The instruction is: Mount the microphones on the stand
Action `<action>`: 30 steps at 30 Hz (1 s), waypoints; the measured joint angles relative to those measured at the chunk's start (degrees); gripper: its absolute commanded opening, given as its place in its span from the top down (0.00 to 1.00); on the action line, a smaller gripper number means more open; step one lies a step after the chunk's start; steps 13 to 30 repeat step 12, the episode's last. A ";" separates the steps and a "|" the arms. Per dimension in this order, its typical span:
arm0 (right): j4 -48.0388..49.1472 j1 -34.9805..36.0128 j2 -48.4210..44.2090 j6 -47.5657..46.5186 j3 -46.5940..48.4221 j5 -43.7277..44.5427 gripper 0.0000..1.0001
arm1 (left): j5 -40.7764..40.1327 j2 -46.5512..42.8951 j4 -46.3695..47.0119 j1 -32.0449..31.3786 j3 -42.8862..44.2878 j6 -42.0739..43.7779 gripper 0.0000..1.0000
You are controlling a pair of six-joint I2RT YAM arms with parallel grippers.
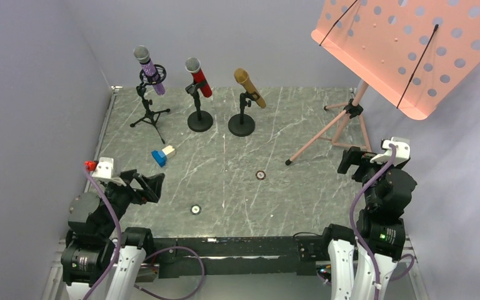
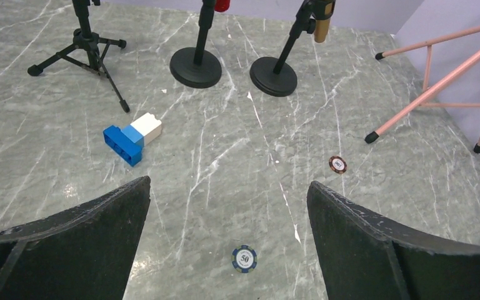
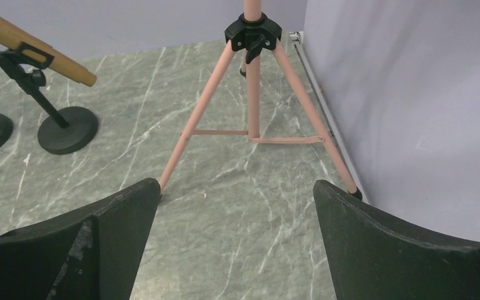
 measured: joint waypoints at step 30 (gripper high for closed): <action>3.65 -0.02 1.88 -2.27 -2.64 1.31 0.00 | -1.86 -1.01 0.04 0.00 -0.87 0.00 0.01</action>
